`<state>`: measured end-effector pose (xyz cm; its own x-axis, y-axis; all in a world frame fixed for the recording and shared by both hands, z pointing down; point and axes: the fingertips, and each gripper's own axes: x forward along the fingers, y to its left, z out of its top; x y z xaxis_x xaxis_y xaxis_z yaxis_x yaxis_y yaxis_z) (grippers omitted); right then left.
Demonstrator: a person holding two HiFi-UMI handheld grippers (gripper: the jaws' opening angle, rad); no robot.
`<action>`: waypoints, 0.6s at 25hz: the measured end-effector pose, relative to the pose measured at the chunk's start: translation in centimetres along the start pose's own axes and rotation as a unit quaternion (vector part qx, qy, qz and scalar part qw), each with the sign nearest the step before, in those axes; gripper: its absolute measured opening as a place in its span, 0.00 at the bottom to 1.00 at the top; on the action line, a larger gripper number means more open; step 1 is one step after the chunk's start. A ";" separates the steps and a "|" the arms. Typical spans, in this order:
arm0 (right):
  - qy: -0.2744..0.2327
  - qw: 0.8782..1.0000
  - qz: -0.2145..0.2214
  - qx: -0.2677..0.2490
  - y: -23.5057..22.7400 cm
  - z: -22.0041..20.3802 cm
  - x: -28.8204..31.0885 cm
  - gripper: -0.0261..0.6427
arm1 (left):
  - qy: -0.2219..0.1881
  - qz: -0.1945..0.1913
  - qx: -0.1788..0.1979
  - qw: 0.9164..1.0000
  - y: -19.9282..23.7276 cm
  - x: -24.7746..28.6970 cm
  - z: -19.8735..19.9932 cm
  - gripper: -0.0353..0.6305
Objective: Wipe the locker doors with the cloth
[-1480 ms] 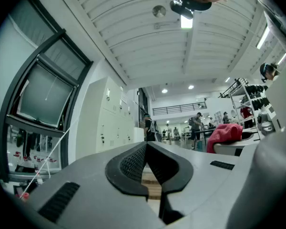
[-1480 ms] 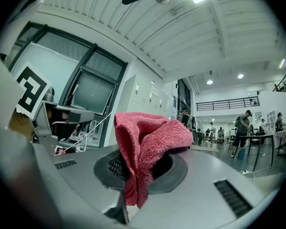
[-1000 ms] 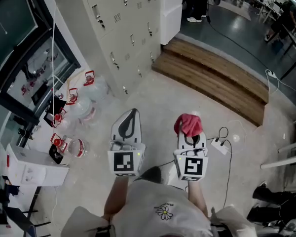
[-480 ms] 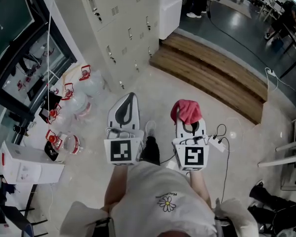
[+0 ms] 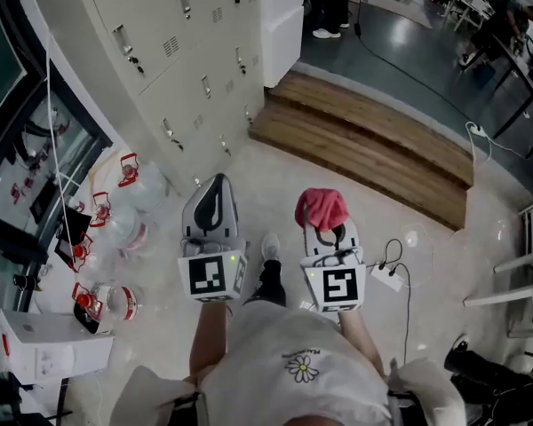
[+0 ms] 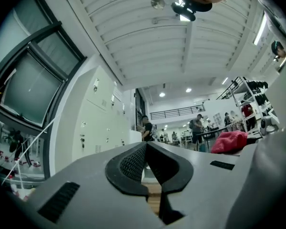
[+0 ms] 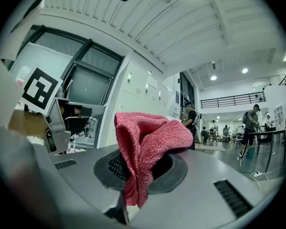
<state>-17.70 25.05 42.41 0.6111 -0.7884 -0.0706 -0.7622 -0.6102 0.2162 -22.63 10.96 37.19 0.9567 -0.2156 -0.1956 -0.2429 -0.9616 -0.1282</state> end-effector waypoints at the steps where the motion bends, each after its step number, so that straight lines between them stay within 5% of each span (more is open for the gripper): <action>1: 0.001 1.000 0.001 -0.002 -0.8 -0.2 1.9 0.08 | -0.001 -0.001 0.001 1.000 0.4 1.9 -0.3 0.08; 6: -0.012 1.000 0.014 0.003 -4.0 0.5 12.4 0.08 | 0.006 -0.014 0.005 1.000 3.6 11.8 -1.6 0.08; 10: -0.004 0.999 0.035 0.006 -6.4 0.1 20.9 0.08 | -0.011 0.010 -0.013 1.000 6.5 19.7 -1.5 0.08; 15: -0.036 0.998 0.048 0.033 -9.0 0.3 30.1 0.08 | -0.034 0.034 0.017 0.999 10.2 27.5 -1.5 0.08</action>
<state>7.44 6.78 38.01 0.5188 -0.8461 -0.1225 -0.8309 -0.5328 0.1606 1.45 -5.01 31.94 0.9252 -0.2670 -0.2695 -0.3130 -0.9387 -0.1443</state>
